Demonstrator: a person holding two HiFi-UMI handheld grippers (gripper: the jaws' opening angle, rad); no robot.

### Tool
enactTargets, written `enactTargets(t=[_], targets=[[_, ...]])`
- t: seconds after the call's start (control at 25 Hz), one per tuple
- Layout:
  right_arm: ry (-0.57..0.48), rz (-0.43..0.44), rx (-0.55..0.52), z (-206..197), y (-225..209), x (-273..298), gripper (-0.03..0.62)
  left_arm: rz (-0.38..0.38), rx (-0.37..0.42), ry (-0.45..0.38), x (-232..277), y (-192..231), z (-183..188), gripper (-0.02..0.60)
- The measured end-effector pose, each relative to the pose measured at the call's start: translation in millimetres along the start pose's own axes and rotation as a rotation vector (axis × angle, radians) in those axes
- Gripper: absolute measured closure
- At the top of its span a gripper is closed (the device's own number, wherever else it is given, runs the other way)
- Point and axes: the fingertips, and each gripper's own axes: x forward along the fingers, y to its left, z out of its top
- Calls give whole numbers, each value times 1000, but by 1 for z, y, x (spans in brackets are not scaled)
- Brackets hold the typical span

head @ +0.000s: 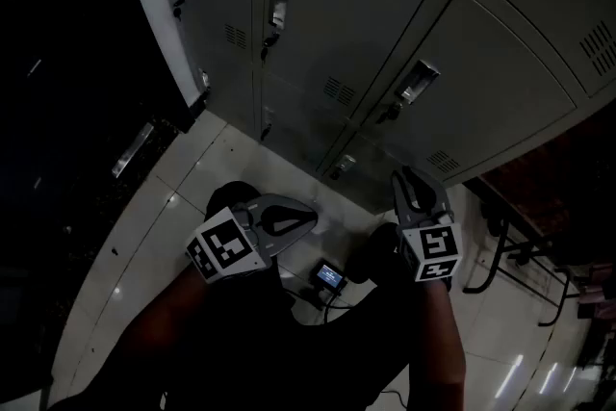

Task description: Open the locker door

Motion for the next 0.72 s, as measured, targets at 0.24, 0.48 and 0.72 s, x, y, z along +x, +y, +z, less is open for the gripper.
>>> enactTargets(t=[0.24,0.48,0.72], targets=[[135,-170,-264,19,-35,58,514,-7,-3,-14,-5,2,1,571],[274,-284,-748,24,-43,97,476,-9,-9,-27,-7,2,2,571],[260,-323,-867,26,-36,97,545,-8,-8,-24,-8,3,1,571]])
